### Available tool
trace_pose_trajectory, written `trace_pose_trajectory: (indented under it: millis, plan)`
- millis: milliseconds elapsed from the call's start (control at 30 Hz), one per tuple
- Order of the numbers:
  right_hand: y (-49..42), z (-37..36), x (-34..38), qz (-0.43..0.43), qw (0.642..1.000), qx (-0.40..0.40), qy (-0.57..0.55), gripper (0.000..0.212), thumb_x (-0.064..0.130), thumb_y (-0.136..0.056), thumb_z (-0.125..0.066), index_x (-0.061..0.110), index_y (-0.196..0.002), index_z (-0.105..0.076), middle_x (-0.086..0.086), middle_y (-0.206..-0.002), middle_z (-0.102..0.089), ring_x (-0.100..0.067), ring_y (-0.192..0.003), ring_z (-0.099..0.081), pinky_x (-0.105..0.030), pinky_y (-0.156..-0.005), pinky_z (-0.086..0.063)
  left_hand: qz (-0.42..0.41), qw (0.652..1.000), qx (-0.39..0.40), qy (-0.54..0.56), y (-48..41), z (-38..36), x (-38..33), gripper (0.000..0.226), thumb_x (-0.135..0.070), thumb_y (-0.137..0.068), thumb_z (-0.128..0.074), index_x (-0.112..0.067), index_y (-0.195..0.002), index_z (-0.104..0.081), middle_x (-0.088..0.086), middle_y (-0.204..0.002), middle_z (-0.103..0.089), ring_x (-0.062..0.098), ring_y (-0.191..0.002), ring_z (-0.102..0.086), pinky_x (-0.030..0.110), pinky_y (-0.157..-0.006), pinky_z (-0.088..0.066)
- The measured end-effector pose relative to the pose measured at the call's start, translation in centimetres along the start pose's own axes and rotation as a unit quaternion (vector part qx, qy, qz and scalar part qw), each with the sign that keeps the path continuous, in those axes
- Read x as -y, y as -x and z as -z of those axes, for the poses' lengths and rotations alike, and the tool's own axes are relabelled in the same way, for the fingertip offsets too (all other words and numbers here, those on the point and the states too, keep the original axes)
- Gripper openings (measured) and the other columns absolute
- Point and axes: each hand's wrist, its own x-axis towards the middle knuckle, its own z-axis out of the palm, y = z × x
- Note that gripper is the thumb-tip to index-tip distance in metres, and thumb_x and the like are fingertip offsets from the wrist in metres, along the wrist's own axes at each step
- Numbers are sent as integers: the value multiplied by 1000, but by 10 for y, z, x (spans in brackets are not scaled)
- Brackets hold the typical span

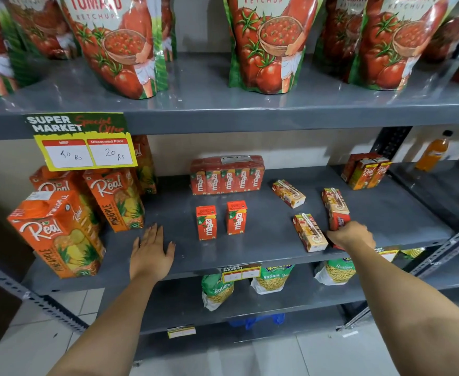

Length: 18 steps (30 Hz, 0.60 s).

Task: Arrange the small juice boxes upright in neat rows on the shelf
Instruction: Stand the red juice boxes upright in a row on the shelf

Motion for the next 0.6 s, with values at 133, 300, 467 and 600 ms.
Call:
trace_pose_trajectory:
  millis: [133, 300, 467, 600]
  plan:
    - [-3, -2, -9, 22, 999, 5, -50, 65, 42, -74, -73, 2, -121, -53, -22, -119, -51, -41, -106, -55, -45, -89, -51, -2, 1000, 1, 1, 0, -1, 0, 65, -48, -97, -25, -13, -152, -14, 2, -162, -13, 16, -148, -9, 38, -121, -6]
    - [-3, -1, -20, 46, 990, -44, -124, 59, 31, -76, -75, 8, -124, -52, -19, -118, -43, -39, -88, -56, -45, -84, -50, -2, 1000, 3, 0, 0, 0, 0, 66, -48, -98, -24, -13, -152, -12, 3, -162, -11, 16, -149, -7, 38, -121, -5]
    - [-4, 12, -11, 113, 961, -92, -236, 64, 21, -75, -74, 16, -133, -46, -20, -120, -40, -37, -88, -53, -42, -87, -46, -2, 1000, 5, 2, 1, 2, -2, 65, -47, -98, -24, -13, -152, -13, 3, -162, -11, 16, -149, -6, 38, -121, -6]
    - [5, 20, 13, 169, 916, -109, -348, 66, 14, -72, -77, 20, -131, -48, -17, -123, -50, -33, -107, -55, -51, -96, -47, -3, 1000, 3, 2, 2, 4, -3, 65, -47, -98, -25, -13, -152, -13, 3, -162, -12, 16, -149, -7, 38, -121, -6]
